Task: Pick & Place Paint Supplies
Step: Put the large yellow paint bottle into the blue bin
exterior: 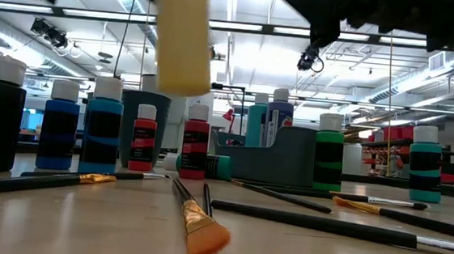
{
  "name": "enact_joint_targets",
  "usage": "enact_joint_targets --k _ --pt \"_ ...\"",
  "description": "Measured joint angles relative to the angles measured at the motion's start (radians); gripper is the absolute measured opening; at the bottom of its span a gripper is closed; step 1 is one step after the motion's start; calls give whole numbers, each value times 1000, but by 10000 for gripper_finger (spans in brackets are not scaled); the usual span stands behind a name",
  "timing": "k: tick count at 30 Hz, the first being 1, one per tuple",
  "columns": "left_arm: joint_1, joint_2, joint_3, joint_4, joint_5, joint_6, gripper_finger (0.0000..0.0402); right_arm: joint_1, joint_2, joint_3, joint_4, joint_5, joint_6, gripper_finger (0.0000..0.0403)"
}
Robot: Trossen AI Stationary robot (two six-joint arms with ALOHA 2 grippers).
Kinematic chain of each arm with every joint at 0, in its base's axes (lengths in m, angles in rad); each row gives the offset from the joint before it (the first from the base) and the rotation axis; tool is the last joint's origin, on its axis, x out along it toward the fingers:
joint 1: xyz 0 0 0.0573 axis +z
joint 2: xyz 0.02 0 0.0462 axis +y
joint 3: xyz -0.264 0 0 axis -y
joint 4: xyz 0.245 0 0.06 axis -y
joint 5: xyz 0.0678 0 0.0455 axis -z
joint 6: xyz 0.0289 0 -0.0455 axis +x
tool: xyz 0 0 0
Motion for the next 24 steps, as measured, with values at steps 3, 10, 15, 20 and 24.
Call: enact_joint_targets --k 3,10,15,20,24 --pt "46 48 111 -98 -6 49 129 0 28 0 0 62 -2 268" --pt "131 191 277 -146 -14 50 132 -2 35 0 3 75 -1 280" --pt "173 276 334 -144 -10 23 128 0 35 0 -3 78 -1 274" --pt "178 317 388 -138 -19 51 133 -2 35 0 -17 115 -1 273" --pt "178 317 402 -141 -17 69 128 -1 35 0 -18 114 -5 271"
